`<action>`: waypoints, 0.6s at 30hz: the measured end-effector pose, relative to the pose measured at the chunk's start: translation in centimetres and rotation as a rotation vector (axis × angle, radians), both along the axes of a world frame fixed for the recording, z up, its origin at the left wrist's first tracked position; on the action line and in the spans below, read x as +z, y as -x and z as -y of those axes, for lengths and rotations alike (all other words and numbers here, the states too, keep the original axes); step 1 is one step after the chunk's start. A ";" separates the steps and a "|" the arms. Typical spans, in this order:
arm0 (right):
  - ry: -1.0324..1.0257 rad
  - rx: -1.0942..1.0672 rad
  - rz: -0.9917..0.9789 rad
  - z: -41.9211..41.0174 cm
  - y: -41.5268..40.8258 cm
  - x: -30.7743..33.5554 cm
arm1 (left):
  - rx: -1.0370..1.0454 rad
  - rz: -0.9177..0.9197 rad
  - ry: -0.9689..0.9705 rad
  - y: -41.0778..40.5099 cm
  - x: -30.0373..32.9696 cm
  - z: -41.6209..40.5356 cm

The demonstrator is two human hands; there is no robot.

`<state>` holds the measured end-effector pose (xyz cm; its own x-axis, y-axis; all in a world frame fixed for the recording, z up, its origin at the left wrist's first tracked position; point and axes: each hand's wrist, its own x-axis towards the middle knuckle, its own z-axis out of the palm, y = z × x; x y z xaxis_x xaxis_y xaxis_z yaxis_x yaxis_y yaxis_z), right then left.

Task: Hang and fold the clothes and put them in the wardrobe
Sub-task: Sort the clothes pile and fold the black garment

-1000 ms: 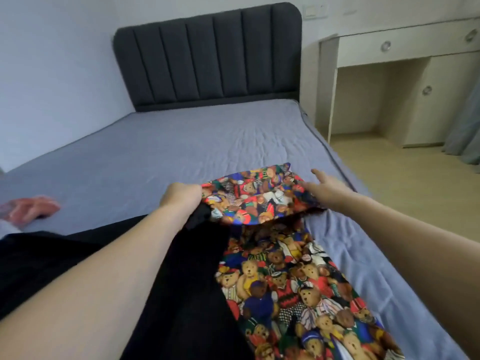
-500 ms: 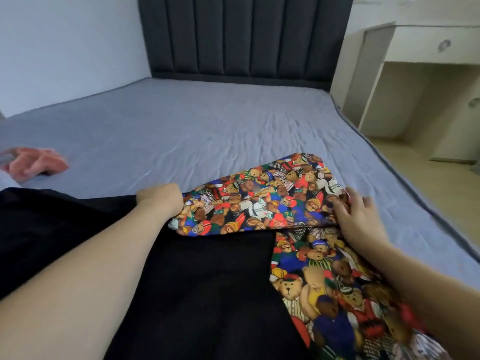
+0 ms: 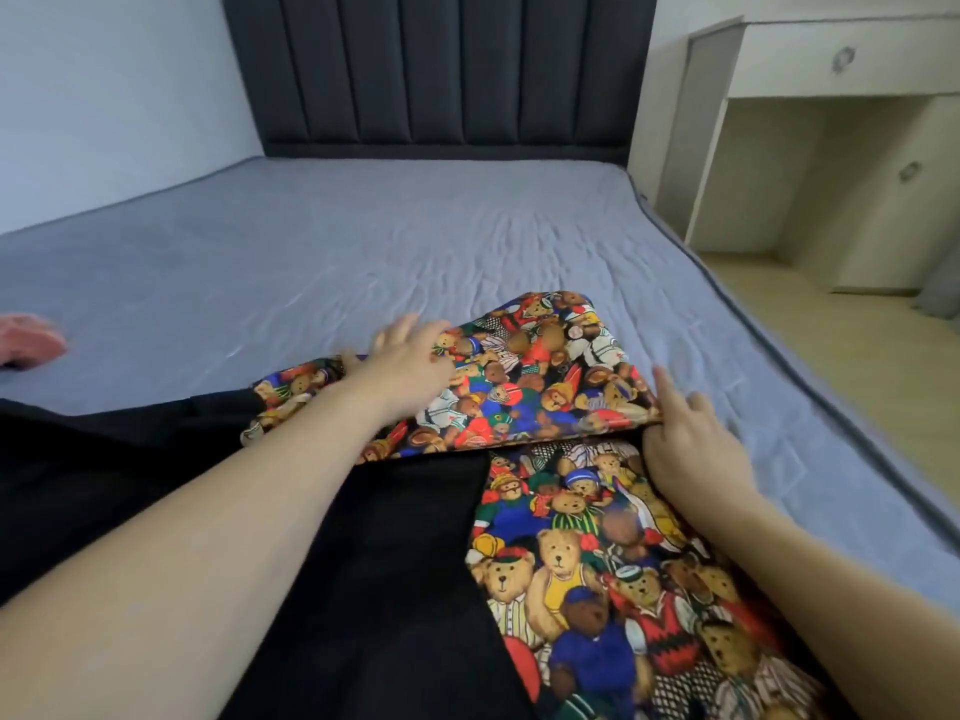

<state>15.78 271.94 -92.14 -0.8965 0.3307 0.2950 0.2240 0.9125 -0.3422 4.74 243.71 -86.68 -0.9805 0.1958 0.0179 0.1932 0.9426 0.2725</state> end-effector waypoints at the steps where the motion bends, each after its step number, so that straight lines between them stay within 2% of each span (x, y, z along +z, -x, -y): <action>1: 0.055 -0.036 0.001 -0.8 -0.1 0.3 | -0.031 0.051 0.053 -0.6 -1.6 -0.1; 4: 0.112 -0.086 0.076 -1.8 0.0 0.4 | 0.003 0.073 0.094 -1.7 -6.2 2.6; 7: 0.179 -0.012 0.490 -1.3 1.5 2.0 | 0.013 0.057 0.204 -1.8 -6.6 4.9; 9: 0.299 0.075 0.835 -1.3 2.6 5.5 | 0.025 0.090 0.246 -1.8 -6.2 5.4; 10: 0.294 0.090 0.933 -1.5 3.5 7.3 | 0.022 0.101 0.246 -1.9 -6.2 5.5; 11: 0.254 0.083 0.943 -1.6 4.7 9.0 | 0.015 0.102 0.249 -1.9 -6.2 5.5; 12: 0.197 0.071 0.858 -1.4 6.2 10.3 | 0.010 0.096 0.256 -2.0 -6.4 5.5; 15: -0.041 0.180 0.333 0.3 12.0 12.3 | 0.027 0.052 0.256 -2.0 -7.0 5.5; 17: -0.009 0.320 0.202 2.1 14.8 11.9 | 0.030 0.043 0.254 -1.9 -7.3 5.6; 18: 0.105 0.359 0.201 2.6 16.0 11.1 | 0.032 0.035 0.248 -1.8 -7.5 5.6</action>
<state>-0.21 269.36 -80.99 -0.9964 0.0056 0.0843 -0.0304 0.9073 -0.4194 6.58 238.11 -94.17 -0.9855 0.1586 -0.0606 0.1565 0.9869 0.0383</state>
